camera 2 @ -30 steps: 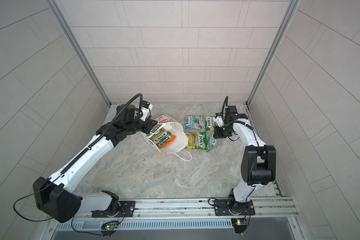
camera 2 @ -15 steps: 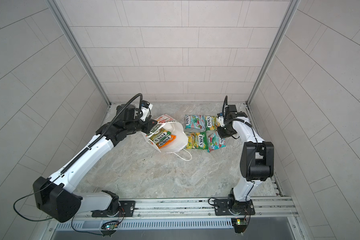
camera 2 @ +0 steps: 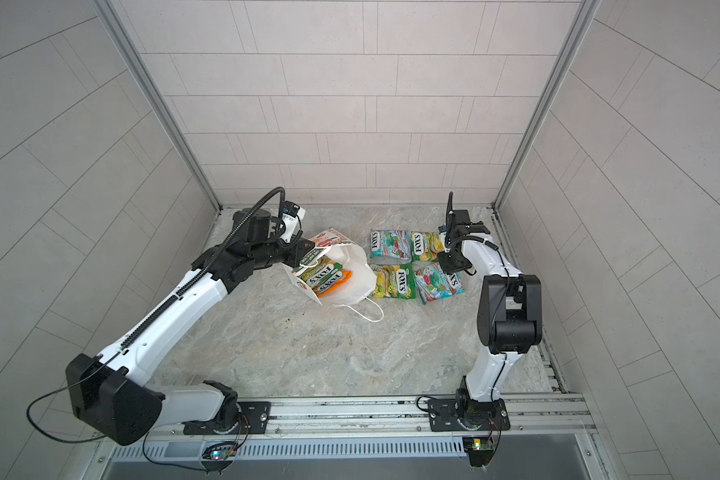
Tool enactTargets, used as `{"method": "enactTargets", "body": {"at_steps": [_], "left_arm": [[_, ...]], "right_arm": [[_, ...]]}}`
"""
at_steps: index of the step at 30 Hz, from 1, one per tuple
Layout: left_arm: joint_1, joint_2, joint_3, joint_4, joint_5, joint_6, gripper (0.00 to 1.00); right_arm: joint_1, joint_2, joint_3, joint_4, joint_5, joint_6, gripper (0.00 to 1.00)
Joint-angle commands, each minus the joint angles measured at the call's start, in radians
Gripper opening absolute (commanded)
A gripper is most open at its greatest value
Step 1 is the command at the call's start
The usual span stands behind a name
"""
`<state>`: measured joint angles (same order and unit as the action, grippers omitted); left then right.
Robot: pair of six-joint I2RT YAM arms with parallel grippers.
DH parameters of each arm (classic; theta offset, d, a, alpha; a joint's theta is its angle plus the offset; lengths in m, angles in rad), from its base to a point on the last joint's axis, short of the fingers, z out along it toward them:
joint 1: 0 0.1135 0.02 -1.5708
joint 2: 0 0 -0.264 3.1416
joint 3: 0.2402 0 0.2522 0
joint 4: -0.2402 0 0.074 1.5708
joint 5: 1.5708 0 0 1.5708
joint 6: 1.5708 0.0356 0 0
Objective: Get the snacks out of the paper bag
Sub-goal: 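Open the right gripper and lift it off the Mint Blossom packet, then move the open right gripper over the bag and lower it inside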
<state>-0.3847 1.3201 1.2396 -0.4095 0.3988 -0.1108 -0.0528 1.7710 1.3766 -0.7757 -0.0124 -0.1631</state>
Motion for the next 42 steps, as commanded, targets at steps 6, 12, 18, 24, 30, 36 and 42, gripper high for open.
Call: {"method": "enactTargets", "body": {"at_steps": [6,12,18,24,30,36,42], "left_arm": [[0.000,-0.029,0.023,-0.006,0.002,0.021,0.00],[0.000,-0.048,0.011,0.023,0.057,0.025,0.00],[-0.001,-0.066,-0.005,0.069,0.126,0.005,0.00],[-0.002,-0.083,-0.025,0.126,0.177,-0.026,0.00],[-0.002,-0.083,-0.038,0.170,0.220,-0.067,0.00],[-0.002,-0.087,-0.047,0.208,0.237,-0.108,0.00],[-0.005,-0.091,-0.055,0.240,0.239,-0.148,0.00]], "right_arm": [[-0.001,-0.115,-0.033,0.054,0.009,0.163,0.42],[0.001,-0.302,-0.203,0.188,-0.308,0.340,0.43],[0.080,-0.461,-0.319,0.270,-0.492,0.453,0.44],[0.256,-0.631,-0.452,0.418,-0.496,0.569,0.45],[0.408,-0.721,-0.492,0.492,-0.488,0.630,0.45],[0.564,-0.686,-0.489,0.544,-0.476,0.662,0.42],[0.735,-0.641,-0.486,0.605,-0.373,0.691,0.39]]}}
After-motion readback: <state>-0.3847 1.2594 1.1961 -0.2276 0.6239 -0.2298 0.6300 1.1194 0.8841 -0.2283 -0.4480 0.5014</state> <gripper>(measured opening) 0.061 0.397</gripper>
